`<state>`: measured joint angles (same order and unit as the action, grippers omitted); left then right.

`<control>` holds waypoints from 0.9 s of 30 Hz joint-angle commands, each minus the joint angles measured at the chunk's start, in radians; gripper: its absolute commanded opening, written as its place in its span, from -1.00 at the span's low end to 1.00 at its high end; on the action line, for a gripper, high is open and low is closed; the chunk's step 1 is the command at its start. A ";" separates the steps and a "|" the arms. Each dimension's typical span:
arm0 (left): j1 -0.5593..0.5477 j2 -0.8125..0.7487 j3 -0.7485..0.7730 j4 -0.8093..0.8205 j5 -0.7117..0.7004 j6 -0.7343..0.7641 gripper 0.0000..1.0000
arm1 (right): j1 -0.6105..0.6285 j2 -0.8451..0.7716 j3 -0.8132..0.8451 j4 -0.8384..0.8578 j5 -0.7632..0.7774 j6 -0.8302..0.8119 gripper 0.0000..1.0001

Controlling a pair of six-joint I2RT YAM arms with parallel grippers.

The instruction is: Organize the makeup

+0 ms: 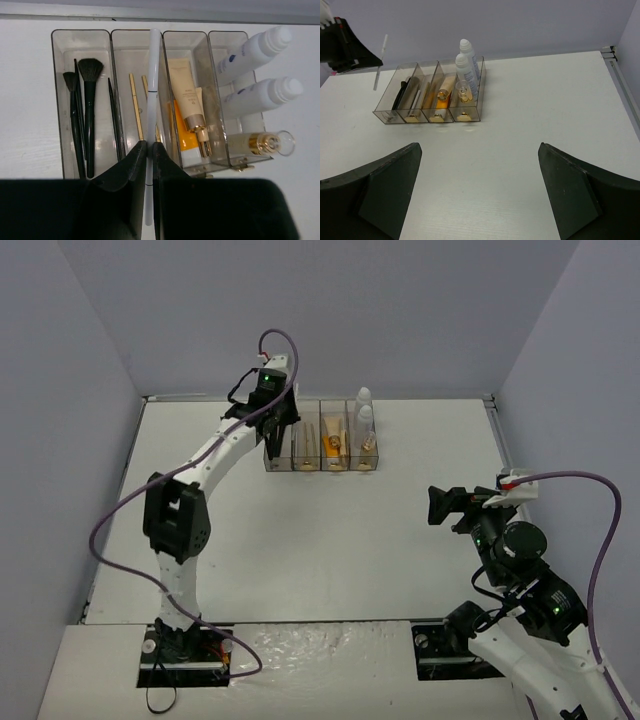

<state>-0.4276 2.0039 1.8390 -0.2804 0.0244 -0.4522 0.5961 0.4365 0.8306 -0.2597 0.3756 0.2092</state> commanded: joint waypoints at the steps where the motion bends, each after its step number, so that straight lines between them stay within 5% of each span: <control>1: 0.026 0.118 0.128 0.034 0.133 0.028 -1.00 | 0.001 0.030 0.001 0.045 -0.006 0.006 1.00; 7: 0.042 0.233 0.213 0.039 0.155 -0.009 -0.93 | 0.002 0.049 0.005 0.041 -0.001 0.003 1.00; 14: 0.044 0.196 0.213 0.043 0.142 -0.012 -0.03 | 0.003 0.050 0.006 0.039 0.005 0.002 1.00; 21: 0.043 -0.034 0.082 0.049 0.116 -0.008 0.57 | 0.002 0.048 0.013 0.040 0.016 -0.008 1.00; 27: 0.043 -0.365 -0.090 -0.020 0.024 0.071 0.86 | 0.002 0.030 0.031 0.021 0.039 -0.010 1.00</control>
<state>-0.3912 1.9481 1.7942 -0.3055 0.1333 -0.4454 0.5961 0.4629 0.8296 -0.2742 0.3771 0.2074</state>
